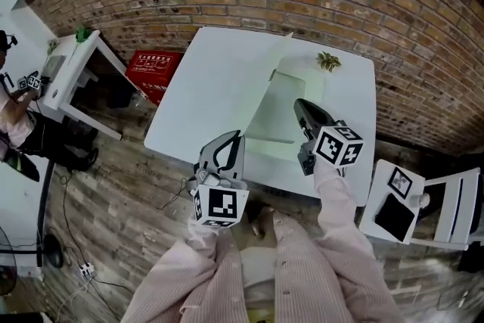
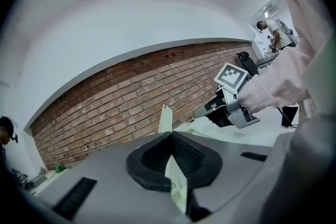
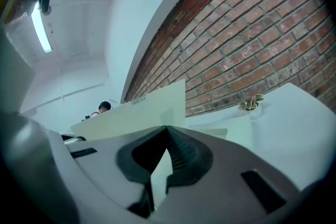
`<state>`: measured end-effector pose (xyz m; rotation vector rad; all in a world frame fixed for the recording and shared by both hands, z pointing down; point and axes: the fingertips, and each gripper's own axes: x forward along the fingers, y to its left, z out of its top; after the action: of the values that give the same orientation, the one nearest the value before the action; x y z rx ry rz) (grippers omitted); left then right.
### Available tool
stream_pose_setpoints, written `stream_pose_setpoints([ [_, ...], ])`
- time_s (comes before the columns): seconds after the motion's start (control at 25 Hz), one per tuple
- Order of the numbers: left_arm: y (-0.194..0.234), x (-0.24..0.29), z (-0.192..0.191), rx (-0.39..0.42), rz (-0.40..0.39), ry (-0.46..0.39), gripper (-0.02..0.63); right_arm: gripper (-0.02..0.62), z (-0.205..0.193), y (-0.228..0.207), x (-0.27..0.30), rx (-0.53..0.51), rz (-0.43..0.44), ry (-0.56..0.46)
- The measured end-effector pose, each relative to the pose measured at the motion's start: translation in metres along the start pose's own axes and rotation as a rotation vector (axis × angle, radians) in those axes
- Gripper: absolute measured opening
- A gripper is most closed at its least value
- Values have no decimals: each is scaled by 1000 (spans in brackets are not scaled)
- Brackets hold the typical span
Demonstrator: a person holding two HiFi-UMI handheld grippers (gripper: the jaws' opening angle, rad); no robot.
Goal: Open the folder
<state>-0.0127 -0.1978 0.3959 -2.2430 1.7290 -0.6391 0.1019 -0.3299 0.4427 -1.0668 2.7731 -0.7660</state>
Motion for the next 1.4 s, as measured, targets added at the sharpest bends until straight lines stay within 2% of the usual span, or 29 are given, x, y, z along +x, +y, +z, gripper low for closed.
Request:
stream_pose_setpoints([
  [0.32,29,-8,-10,-105,59,0,-6,3,2,24,13,-20,36,-6],
  [0.76,78,-18,-39,-318,114,-7,-6,5,-14,60,39,-16,69,-1],
  [1.0,107,-21,-61,-379,131,11,-6,5,-22,75,61,-19,54,9],
  [1.32,147,-26,-101,-522,142,21,-5,5,-43,113,97,-33,57,28],
  [1.4,155,-26,-113,-525,141,35,-5,4,-49,122,107,-39,55,36],
])
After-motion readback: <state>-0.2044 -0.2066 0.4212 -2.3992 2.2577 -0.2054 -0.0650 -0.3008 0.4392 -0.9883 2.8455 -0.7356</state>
